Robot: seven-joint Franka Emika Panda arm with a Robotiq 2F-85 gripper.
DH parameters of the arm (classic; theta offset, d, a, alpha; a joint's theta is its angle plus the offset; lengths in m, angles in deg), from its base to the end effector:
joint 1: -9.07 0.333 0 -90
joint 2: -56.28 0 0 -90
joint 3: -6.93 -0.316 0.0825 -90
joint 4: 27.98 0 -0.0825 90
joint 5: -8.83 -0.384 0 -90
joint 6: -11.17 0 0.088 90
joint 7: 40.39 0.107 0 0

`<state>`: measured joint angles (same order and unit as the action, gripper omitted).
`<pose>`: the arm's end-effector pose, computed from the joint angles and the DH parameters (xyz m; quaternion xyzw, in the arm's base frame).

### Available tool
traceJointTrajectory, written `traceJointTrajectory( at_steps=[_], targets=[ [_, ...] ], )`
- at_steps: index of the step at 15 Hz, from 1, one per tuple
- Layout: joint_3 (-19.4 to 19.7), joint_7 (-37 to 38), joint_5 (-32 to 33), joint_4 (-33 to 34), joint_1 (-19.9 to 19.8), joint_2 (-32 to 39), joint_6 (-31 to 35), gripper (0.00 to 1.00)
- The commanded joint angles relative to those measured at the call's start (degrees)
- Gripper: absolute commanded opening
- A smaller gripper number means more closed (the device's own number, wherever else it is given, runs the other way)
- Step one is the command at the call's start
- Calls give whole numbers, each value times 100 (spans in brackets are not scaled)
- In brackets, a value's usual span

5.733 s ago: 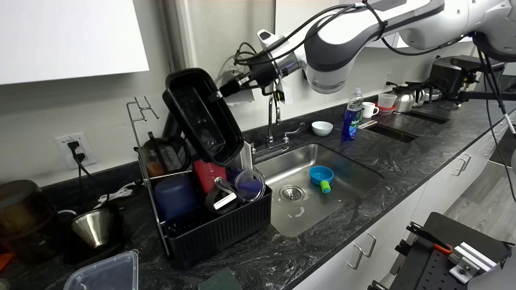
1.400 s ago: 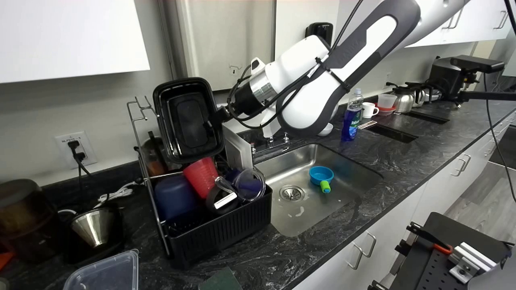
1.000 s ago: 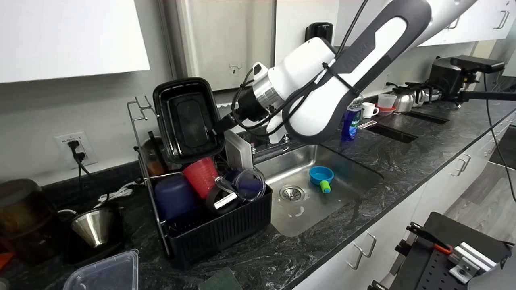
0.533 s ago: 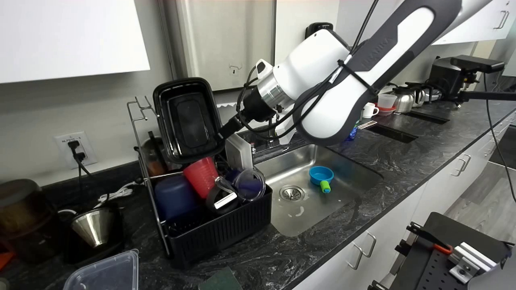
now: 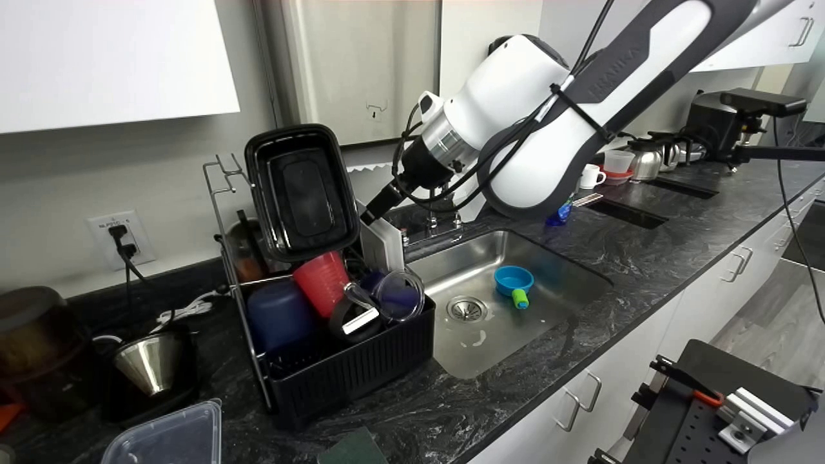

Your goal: Put the black dish in the sink onto the rack

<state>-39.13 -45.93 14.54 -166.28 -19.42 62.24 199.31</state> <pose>0.5153 0.1689 0.3767 -0.8951 -0.2161 -0.3850 0.0620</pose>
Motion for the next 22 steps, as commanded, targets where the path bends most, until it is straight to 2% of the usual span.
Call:
traceJointTrajectory(
  at_steps=[1, 15, 22],
  targets=[
    [-127, 86, -59, -54, -235, -177, -262, 100],
    [-262, 206, -132, -70, -830, -194, -333, 100],
    [-174, 229, -248, -94, -1358, -217, -613, 100]
  ],
)
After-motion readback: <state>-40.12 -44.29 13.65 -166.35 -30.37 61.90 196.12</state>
